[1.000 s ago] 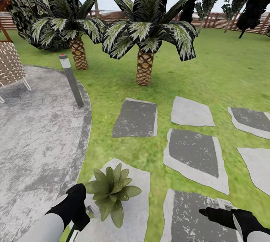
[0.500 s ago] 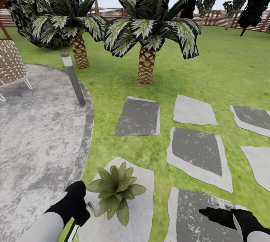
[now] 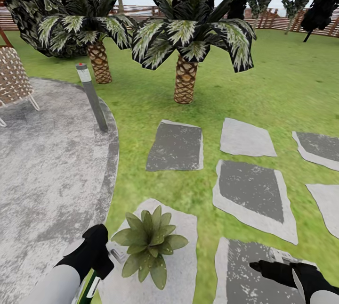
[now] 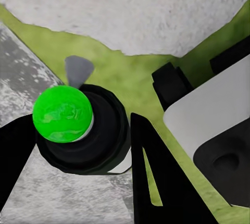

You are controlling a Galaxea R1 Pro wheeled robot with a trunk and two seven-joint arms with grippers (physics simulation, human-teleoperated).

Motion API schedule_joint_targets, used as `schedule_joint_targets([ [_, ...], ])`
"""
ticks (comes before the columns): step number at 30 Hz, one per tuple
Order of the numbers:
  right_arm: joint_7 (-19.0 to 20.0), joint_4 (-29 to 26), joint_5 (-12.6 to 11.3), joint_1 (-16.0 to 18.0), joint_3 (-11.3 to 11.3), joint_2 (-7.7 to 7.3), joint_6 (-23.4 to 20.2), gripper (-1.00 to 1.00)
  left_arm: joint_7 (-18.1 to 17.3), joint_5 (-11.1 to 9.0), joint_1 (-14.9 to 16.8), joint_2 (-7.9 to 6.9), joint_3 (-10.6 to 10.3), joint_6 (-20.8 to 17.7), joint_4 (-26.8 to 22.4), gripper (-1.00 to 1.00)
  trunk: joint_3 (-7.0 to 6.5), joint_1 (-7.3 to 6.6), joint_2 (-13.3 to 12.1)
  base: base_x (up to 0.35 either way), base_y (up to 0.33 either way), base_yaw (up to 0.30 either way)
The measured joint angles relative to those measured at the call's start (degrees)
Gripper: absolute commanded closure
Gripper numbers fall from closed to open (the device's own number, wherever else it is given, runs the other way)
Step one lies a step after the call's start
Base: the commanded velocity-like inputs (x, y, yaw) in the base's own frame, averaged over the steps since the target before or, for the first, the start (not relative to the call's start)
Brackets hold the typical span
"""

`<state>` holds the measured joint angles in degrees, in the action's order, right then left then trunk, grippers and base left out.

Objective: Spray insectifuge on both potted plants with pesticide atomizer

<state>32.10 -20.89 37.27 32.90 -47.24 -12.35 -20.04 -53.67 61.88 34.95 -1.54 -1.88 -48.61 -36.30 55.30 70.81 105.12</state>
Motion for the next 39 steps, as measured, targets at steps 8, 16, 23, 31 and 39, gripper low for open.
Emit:
schedule_joint_targets([
  [8,0.00,-0.03,0.00,0.00,0.00,0.00,-0.01,-1.00,0.01,0.04,-0.06,0.08,-0.17,0.09,0.06,1.00,0.08,0.01,0.00,0.005,0.004,0.000],
  [16,0.00,-0.01,0.00,0.00,0.00,-0.02,-0.01,-1.00,-0.08,0.09,-0.15,0.26,-0.35,0.18,0.44,1.00,0.72,0.01,0.00,0.000,0.000,0.000],
  [23,0.00,-0.01,0.00,0.00,0.00,0.00,-0.01,-1.00,-0.16,0.09,-0.16,0.27,-0.36,0.27,0.46,1.00,1.22,0.01,0.00,0.000,0.000,0.000],
  [31,0.27,-0.03,0.01,0.00,0.00,0.11,-0.01,-1.00,-0.09,0.07,-0.16,0.26,-0.25,0.38,4.38,1.00,1.32,0.01,0.00,0.000,0.000,0.000],
  [39,0.09,-0.09,0.01,0.00,0.00,0.00,-0.01,-1.00,-0.14,0.00,-0.16,0.27,-0.15,0.24,-2.47,1.00,1.95,0.01,0.00,0.000,0.000,0.000],
])
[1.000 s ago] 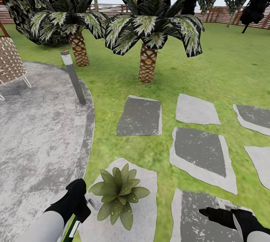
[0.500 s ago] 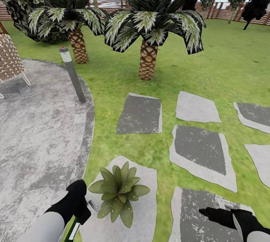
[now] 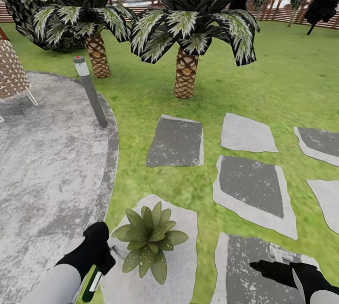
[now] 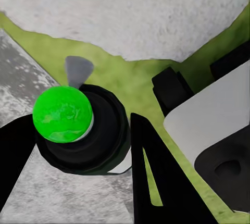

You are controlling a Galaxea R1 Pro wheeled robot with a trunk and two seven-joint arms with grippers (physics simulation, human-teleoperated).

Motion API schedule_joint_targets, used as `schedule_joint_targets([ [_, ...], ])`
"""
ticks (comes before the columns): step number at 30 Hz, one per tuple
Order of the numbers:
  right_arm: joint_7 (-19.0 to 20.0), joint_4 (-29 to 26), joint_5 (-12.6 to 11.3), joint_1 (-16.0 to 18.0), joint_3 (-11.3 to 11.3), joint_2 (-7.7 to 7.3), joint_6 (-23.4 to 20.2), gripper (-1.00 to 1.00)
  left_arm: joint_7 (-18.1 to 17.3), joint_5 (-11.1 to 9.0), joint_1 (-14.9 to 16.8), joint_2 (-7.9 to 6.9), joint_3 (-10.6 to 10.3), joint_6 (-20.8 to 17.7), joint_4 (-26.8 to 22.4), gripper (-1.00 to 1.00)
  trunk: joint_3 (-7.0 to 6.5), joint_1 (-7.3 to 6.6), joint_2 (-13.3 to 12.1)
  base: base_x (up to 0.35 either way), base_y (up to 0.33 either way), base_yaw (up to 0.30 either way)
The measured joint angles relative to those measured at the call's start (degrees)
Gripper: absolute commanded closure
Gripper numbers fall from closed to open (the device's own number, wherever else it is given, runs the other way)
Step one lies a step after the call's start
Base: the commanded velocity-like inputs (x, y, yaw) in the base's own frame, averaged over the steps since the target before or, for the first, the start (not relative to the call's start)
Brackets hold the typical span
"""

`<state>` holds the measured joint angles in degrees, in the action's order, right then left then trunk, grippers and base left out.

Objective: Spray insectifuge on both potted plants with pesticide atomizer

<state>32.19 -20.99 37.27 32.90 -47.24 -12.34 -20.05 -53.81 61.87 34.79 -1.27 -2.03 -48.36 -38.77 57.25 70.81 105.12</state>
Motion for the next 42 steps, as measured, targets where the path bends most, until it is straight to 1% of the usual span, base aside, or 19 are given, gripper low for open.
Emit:
schedule_joint_targets([
  [5,-0.08,0.02,0.00,0.00,0.00,0.00,0.00,-1.00,-0.03,-0.01,0.26,0.00,0.03,-0.16,-1.40,1.00,0.42,0.00,0.00,0.000,0.000,0.000],
  [8,-0.09,0.00,0.00,0.00,0.00,0.00,0.00,-1.00,-0.10,-0.01,0.41,-0.09,0.10,-0.18,-3.94,1.00,0.48,0.00,0.00,0.000,0.000,0.000],
  [11,-0.14,0.01,0.00,0.00,0.00,-0.01,0.01,-1.00,-0.12,-0.02,0.43,-0.16,0.11,-0.22,-5.16,1.00,0.49,0.00,0.00,0.000,0.073,-0.003],
  [15,-0.10,0.03,-0.02,-0.01,0.00,-0.01,0.04,-1.00,-0.13,-0.01,0.44,-0.16,0.12,-0.27,-5.35,1.00,0.50,0.00,0.00,0.000,0.283,-0.172],
  [27,-0.09,0.02,-0.02,-0.01,0.00,-0.01,0.04,-1.00,-0.04,-0.01,0.45,-0.16,0.19,-0.26,-5.35,1.00,0.50,0.00,0.00,0.000,0.289,-0.273],
  [33,-0.13,0.00,-0.01,0.00,0.00,-0.01,0.00,-1.00,0.02,0.08,0.43,-0.26,0.16,-0.22,-5.36,1.00,0.49,0.00,0.00,0.000,0.090,-0.070],
  [34,-0.11,0.00,-0.01,0.00,0.00,0.00,0.00,-1.00,0.03,0.15,0.44,-0.44,0.15,-0.19,-5.36,1.00,0.49,0.00,0.00,0.000,0.008,-0.005],
  [38,-0.11,0.00,-0.01,0.00,0.00,0.00,0.00,-1.00,-0.03,0.26,0.44,-2.61,0.11,-0.11,-5.28,1.00,0.49,0.00,0.00,0.000,0.002,-0.001],
  [41,-0.09,0.00,-0.01,0.00,0.00,0.00,0.00,-1.00,-0.02,0.24,0.44,-3.86,0.16,-0.12,-5.27,1.00,0.49,0.00,0.00,0.000,0.000,0.000],
  [42,-0.11,0.00,-0.01,0.00,0.00,0.00,0.00,-1.00,0.01,0.12,0.43,-4.03,0.15,-0.19,-5.27,1.00,0.49,0.00,0.00,0.000,0.000,0.000],
])
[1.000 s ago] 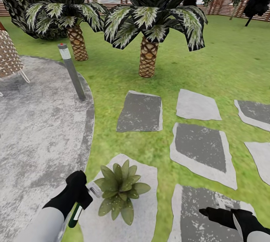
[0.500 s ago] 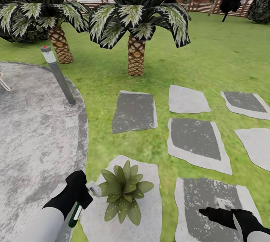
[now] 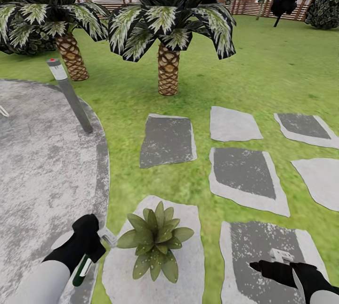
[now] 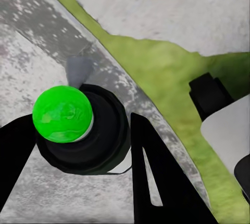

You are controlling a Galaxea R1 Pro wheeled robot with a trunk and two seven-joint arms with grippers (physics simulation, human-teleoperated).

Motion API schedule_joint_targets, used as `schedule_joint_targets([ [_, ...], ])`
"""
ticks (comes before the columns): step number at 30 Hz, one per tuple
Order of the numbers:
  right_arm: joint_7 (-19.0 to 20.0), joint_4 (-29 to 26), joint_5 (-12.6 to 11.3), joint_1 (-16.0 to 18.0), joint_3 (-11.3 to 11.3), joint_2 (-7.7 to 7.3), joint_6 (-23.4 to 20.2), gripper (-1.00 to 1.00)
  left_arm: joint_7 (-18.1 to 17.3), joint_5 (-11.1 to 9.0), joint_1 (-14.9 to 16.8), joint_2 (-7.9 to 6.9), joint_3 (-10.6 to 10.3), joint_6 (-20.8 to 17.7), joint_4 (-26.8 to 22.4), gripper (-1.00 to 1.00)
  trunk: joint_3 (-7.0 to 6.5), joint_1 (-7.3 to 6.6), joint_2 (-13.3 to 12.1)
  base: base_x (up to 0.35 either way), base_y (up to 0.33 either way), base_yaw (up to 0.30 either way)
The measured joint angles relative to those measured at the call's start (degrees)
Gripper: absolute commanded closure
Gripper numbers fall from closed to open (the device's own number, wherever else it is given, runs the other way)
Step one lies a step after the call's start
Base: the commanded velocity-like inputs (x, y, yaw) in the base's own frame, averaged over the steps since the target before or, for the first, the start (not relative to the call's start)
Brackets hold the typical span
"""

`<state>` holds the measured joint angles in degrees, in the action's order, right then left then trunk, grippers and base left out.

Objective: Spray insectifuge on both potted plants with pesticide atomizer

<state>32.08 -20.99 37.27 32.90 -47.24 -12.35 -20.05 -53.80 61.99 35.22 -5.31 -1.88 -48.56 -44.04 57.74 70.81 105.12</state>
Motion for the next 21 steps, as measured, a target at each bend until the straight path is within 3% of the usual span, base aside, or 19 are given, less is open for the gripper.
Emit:
schedule_joint_targets([
  [10,-0.04,0.01,0.01,0.01,0.00,0.00,0.00,-1.00,0.01,-0.07,-0.10,-0.10,-0.19,0.05,0.18,1.00,0.37,0.00,0.00,0.000,0.000,0.109],
  [21,0.01,0.00,0.00,0.00,0.00,-0.03,0.00,-1.00,0.04,-0.15,-0.09,-0.09,-0.04,0.05,0.04,1.00,0.79,0.00,0.00,0.000,0.000,0.007],
])
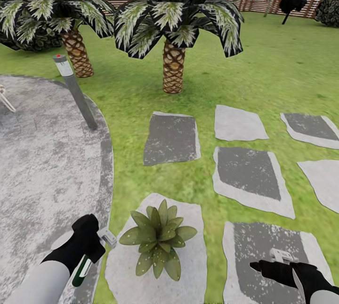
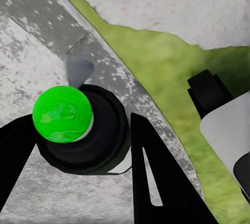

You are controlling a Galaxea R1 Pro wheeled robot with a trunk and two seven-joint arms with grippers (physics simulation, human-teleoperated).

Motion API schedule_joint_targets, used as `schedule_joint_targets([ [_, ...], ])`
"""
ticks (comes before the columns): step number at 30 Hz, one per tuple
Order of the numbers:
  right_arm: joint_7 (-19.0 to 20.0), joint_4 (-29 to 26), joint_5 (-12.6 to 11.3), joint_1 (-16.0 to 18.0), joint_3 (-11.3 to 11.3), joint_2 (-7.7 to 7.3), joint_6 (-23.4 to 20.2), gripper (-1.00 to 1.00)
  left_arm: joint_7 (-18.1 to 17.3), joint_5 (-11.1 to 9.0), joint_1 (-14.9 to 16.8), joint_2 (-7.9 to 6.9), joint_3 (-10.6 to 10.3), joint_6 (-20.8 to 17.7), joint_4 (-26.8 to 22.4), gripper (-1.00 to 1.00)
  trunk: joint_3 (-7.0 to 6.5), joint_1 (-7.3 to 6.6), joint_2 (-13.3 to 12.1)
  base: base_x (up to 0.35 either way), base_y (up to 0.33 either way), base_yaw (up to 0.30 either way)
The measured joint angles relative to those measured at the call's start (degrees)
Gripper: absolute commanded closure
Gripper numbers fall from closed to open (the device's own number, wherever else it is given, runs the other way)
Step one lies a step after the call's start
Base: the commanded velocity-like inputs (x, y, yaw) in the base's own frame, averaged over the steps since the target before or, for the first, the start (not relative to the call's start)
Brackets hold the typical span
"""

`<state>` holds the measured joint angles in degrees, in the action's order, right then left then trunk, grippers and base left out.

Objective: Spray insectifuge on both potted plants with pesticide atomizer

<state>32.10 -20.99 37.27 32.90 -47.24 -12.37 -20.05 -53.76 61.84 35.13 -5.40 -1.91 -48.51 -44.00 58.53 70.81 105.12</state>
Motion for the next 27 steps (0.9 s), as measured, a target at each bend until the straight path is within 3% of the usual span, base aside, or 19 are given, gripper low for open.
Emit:
schedule_joint_targets([
  [27,-0.01,0.00,0.00,0.00,0.00,0.03,0.00,-1.00,0.09,0.11,0.00,-0.14,0.00,0.07,0.00,1.00,0.61,0.00,0.00,0.042,0.036,0.000],
])
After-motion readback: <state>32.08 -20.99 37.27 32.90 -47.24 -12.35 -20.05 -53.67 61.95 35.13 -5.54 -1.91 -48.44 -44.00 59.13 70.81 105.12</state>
